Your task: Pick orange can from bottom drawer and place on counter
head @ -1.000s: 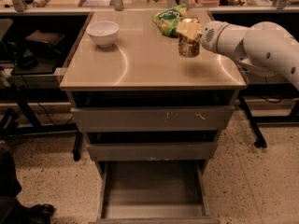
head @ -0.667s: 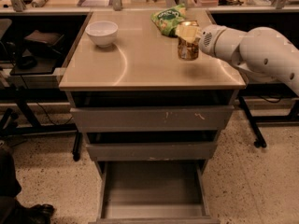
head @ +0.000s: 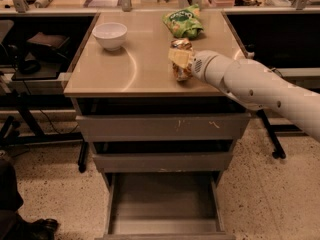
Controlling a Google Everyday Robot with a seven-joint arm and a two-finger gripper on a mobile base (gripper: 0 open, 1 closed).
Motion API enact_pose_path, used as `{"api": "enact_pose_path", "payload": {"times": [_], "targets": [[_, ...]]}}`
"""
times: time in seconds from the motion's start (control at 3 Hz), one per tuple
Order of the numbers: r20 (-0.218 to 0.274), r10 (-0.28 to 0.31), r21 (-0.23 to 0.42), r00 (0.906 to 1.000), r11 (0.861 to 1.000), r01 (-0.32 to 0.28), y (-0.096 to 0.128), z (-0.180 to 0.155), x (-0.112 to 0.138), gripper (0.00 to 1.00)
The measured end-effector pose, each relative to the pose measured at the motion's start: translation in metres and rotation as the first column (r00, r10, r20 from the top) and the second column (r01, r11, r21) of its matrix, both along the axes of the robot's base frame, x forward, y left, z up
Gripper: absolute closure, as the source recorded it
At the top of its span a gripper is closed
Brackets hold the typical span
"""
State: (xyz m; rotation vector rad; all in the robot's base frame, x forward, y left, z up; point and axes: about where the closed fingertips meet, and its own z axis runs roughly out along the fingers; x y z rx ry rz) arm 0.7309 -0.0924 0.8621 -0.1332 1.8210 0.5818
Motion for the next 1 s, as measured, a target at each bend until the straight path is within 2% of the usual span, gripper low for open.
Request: {"api": "enact_pose_path", "payload": {"times": [0.33,1.0], "targets": [[0.000,0.000,0.000,1.0000,1.000,0.000,0.0000,0.0000,0.0000,0.81],[0.000,0.000,0.000,1.0000,1.000,0.000,0.0001,0.0000,0.0000,0.34]]}}
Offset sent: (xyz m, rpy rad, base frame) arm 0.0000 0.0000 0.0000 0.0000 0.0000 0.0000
